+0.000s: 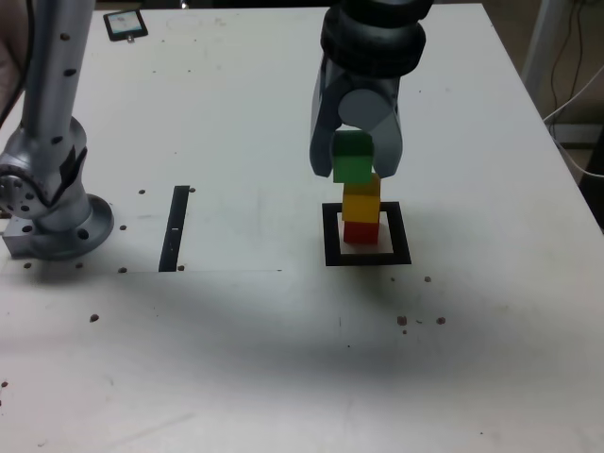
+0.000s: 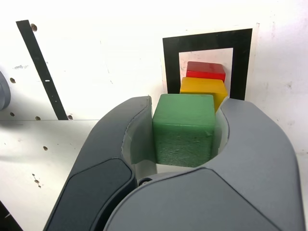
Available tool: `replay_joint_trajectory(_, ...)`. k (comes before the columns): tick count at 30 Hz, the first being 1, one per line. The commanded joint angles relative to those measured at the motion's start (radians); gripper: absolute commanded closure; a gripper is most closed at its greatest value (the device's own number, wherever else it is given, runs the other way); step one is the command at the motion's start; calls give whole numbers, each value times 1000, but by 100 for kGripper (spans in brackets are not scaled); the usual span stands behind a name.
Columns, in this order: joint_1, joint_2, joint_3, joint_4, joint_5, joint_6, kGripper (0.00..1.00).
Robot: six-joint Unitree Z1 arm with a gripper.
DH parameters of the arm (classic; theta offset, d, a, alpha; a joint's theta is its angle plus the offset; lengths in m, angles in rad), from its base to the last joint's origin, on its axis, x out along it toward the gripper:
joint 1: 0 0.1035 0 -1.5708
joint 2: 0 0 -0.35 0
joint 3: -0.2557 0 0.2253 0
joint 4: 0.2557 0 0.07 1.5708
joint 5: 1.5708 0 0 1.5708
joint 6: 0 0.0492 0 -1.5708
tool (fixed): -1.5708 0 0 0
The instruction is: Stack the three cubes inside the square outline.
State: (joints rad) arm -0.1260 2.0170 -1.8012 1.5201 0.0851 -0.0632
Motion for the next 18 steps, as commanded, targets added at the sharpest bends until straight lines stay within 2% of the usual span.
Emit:
replay_joint_trajectory(1,2,7,-8,-2,0,3,81)
replay_joint_trajectory(9,-3,13,-12,-6,-12,3,77)
replay_joint_trajectory(18,-11,14,-12,-11,-33,5,66)
